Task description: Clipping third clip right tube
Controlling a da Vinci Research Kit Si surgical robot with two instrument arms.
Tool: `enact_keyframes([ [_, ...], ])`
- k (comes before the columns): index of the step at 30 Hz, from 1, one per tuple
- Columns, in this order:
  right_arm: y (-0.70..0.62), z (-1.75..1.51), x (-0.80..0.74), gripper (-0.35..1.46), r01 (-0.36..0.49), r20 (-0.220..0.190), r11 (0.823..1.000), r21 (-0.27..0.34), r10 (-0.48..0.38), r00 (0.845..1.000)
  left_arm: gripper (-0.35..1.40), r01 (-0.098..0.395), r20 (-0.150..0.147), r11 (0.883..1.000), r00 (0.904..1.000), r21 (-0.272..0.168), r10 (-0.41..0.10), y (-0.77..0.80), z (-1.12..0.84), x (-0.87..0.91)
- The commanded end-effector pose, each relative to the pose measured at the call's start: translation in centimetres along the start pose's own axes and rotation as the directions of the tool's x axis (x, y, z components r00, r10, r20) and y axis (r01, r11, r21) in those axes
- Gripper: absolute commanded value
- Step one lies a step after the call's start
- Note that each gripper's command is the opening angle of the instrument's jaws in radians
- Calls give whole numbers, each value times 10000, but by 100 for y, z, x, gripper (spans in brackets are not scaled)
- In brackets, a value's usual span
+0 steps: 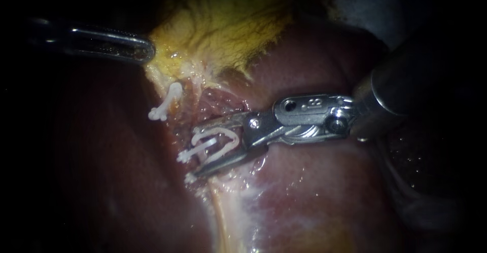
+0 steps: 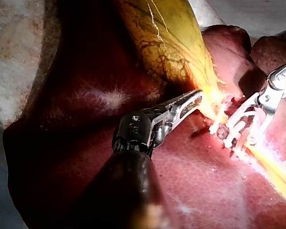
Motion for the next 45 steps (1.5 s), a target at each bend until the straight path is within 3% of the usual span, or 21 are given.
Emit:
enact_keyframes([
  [1, -1, -1, 0, 48, 1, 1, 10000, 6, -1, 10000, -35, 2, 0, 10000, 10000, -4, -2, 0, 0, 0],
  [8, -9, -18, 12, 50, -124, -100, 9998, 135, 125, 9999, -35, 1, -2, 10000, 10000, 1, -1, 0, -1, 0],
  [13, -8, -46, 17, 50, -543, -167, 9985, 29, 543, 9984, -35, 1, -4, 10000, 10000, 6, -1, 1, -2, 0],
  [18, 4, -64, 10, 50, -1211, -189, 9926, 7, 1211, 9925, -35, 2, -4, 10000, 10000, 6, -2, 1, -2, 0],
  [23, 20, -61, -2, 50, -1962, -337, 9806, 15, 1961, 9800, -35, 2, -4, 10000, 10000, 7, -2, 1, -2, 0],
  [29, 35, -44, -10, 50, -2922, -800, 9561, 206, 2929, 9528, -35, 1, -4, 10000, 10000, 7, -1, 1, -2, 0],
  [35, 42, -23, -16, 50, -3404, -1123, 9358, 915, 3494, 9302, -35, 0, -4, 10000, 10000, 6, 0, 1, -2, 0],
  [40, 44, -8, -16, 51, -3704, -1806, 9085, 1936, 4040, 8967, -35, 0, -4, 10000, 10000, 7, 0, 1, -2, 0],
  [45, 38, -6, -7, 51, -3572, -2671, 8746, 3278, 4485, 8529, -35, 0, -4, 10000, 10000, 7, 0, 1, -2, 0],
])
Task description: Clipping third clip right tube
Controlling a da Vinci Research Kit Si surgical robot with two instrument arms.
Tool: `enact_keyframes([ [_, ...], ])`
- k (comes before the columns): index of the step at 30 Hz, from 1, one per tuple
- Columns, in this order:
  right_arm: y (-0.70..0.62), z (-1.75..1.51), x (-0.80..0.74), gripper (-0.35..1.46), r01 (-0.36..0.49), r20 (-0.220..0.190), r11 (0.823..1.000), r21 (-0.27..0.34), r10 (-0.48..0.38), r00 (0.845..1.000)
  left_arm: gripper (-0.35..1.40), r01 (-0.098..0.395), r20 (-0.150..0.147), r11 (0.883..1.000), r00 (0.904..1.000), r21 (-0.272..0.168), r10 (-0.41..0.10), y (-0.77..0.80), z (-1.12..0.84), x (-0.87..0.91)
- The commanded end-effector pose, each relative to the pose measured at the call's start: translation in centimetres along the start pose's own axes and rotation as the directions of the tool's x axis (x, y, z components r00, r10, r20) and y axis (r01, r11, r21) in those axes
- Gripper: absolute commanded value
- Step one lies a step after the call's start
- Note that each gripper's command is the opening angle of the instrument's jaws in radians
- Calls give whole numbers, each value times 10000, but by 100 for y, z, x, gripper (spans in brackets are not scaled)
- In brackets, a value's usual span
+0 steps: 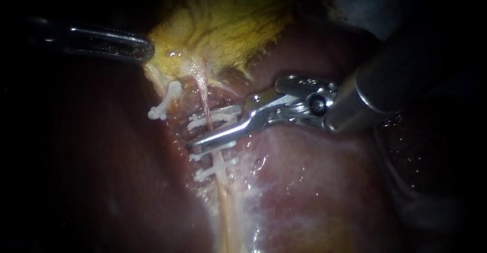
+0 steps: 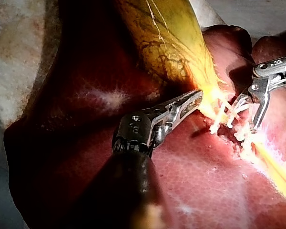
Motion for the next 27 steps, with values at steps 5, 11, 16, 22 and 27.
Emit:
enact_keyframes([
  [5, -17, 5, 15, 50, -101, -499, 9993, 367, 120, 9987, -35, 0, 0, 10000, 10000, 0, 0, 0, 0, 0],
  [11, -34, 11, 35, 49, -251, -698, 9993, 273, 270, 9972, -35, 1, 0, 10000, 10000, -1, -1, 0, 0, 0],
  [16, -33, 11, 40, 34, -279, -774, 9994, 208, 294, 9966, -35, 1, 0, 10000, 10000, -1, -1, 0, 0, 0],
  [22, -27, 3, 41, -11, -279, -746, 9995, 167, 291, 9968, -35, 1, 0, 10000, 10000, -1, -1, 0, 1, 0],
  [27, -26, 0, 41, -35, -573, -634, 9982, 177, 583, 9963, -35, 1, 1, 10000, 10000, -3, -1, 0, 1, 0],
])
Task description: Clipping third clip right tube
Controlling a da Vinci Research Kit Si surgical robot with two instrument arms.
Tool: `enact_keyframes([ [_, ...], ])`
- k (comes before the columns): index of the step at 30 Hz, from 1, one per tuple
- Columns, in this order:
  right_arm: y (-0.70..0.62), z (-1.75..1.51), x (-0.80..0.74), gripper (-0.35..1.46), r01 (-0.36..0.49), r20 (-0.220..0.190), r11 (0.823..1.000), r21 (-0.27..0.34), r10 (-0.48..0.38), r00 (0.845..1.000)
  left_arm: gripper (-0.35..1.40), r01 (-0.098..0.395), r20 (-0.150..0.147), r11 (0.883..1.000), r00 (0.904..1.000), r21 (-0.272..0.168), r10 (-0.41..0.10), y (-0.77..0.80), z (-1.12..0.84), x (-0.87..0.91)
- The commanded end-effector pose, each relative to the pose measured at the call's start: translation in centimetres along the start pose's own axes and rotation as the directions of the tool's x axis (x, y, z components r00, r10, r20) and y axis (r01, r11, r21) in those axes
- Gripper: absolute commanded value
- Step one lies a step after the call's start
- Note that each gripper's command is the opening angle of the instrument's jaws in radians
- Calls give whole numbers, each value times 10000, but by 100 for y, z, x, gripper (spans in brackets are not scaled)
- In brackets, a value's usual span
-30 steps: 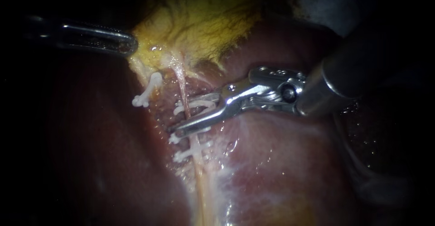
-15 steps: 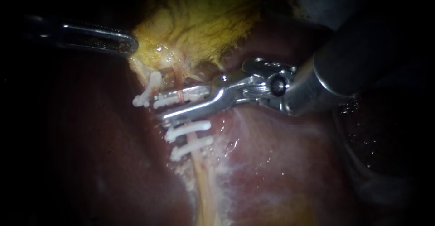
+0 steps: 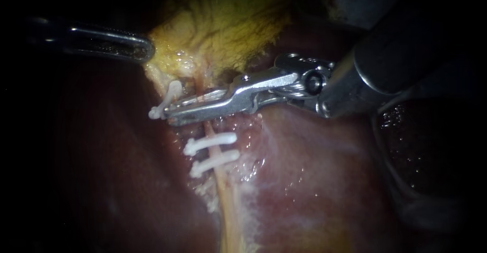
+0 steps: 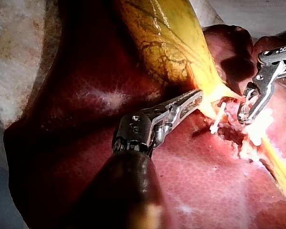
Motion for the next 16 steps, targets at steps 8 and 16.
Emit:
enact_keyframes([
  [8, -2, 0, -1, -35, -244, 244, 9996, 111, 241, 9994, -35, 1, -2, 10000, 10000, -2, -1, 0, 0, 0],
  [16, 0, -1, -1, -35, -238, 241, 9997, 100, 236, 9994, -35, 1, -2, 10000, 10000, -1, -1, 0, 0, 0],
])
